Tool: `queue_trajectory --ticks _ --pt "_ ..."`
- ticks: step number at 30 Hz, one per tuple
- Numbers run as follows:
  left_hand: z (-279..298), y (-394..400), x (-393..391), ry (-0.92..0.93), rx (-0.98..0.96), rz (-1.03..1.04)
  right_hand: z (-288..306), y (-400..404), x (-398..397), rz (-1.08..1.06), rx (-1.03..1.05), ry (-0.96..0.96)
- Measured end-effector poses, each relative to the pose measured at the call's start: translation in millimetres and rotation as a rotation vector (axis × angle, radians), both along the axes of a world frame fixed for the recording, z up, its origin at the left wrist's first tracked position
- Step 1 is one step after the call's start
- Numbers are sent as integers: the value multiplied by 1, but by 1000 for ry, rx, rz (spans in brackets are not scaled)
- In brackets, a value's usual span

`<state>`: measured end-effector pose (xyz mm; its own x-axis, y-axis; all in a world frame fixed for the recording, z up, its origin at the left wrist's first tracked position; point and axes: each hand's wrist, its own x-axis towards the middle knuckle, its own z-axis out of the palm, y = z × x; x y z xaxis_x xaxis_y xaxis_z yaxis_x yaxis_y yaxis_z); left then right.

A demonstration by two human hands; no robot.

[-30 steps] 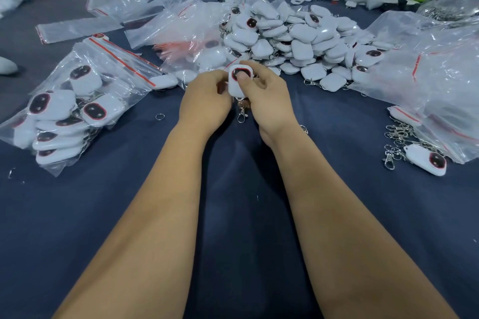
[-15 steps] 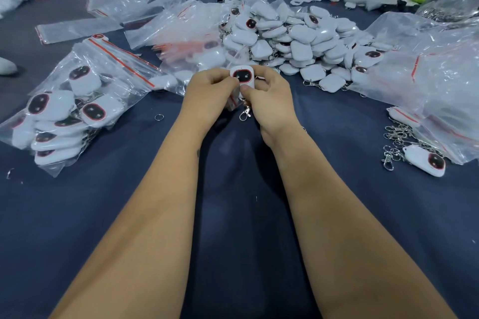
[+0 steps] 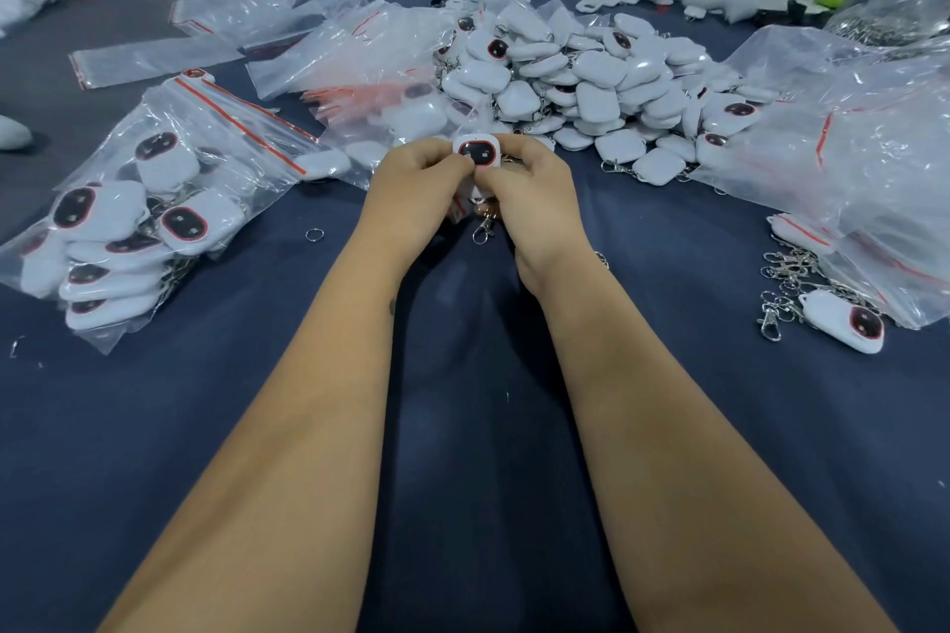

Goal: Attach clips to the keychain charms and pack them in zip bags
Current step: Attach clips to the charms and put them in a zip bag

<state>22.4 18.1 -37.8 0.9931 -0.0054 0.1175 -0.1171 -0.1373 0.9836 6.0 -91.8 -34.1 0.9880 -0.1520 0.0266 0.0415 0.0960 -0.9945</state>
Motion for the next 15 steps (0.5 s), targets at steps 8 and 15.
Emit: queue_trajectory --ticks 8,15 --pt "1 0 -2 -6 3 -15 1 0 1 -4 21 13" --pt "2 0 -3 6 -2 -5 2 3 -1 -11 -42 7"
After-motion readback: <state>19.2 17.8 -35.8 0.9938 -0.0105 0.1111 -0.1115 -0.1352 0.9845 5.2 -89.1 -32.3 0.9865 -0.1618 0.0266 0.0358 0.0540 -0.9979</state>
